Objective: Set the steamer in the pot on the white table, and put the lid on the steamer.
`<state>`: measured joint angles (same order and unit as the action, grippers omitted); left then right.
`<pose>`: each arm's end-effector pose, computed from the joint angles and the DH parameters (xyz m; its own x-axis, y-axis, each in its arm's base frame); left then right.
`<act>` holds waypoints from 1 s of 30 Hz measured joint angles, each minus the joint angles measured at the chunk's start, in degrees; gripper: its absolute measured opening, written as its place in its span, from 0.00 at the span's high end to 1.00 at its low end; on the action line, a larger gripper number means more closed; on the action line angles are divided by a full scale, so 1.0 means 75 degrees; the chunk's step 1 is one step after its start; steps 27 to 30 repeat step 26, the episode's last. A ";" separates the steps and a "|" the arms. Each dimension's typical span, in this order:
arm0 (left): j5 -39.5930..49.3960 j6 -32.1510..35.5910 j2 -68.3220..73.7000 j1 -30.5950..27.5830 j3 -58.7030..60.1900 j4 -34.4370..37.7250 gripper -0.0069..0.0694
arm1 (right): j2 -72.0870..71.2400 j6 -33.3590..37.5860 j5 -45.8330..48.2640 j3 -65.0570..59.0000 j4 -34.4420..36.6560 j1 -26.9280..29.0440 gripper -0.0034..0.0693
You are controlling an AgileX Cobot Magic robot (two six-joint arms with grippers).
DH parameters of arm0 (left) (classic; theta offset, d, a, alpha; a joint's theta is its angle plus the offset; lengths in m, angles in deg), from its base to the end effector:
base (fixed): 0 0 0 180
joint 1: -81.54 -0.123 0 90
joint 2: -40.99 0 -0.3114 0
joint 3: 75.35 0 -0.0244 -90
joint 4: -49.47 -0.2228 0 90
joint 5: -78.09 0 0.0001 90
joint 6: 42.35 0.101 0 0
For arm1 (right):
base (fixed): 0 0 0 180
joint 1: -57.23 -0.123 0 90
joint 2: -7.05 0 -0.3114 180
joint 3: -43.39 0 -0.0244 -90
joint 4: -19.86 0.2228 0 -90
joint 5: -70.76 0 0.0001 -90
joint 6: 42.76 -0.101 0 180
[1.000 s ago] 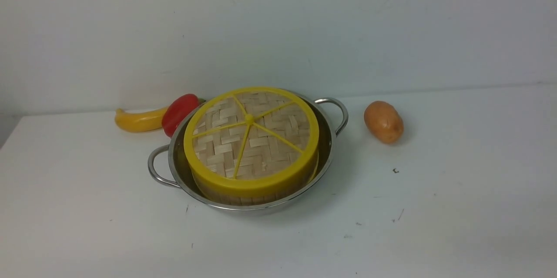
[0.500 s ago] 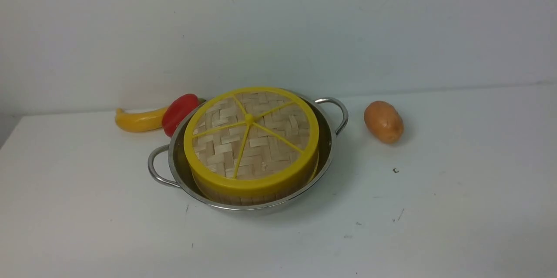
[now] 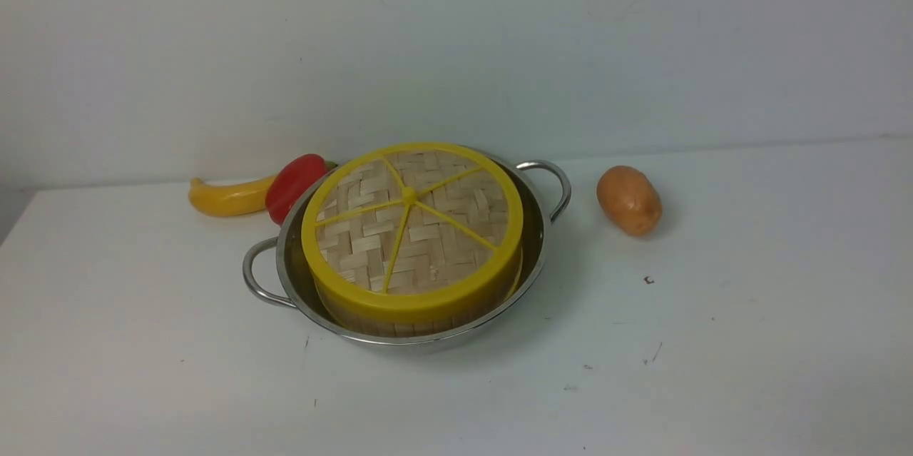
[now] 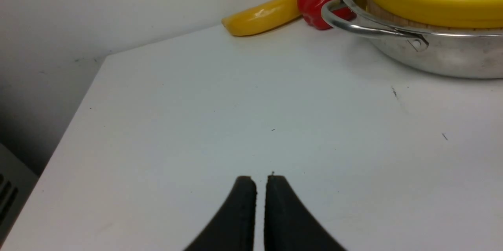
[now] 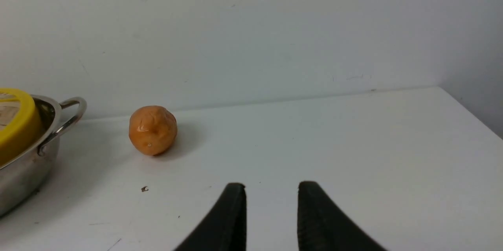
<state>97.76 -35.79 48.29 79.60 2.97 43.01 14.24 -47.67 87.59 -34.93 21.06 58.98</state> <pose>0.0087 0.0041 0.1774 -0.2707 0.2097 -0.9395 -0.0114 0.9752 0.2210 0.0099 0.0003 0.1821 -0.2098 0.1120 -0.9713 0.0470 0.9934 0.1044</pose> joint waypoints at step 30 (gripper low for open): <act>0.0000 0.0005 0.0000 0.0000 0.0000 0.0000 0.87 | 0.0000 -0.0188 0.0000 0.0000 0.0000 0.0000 0.62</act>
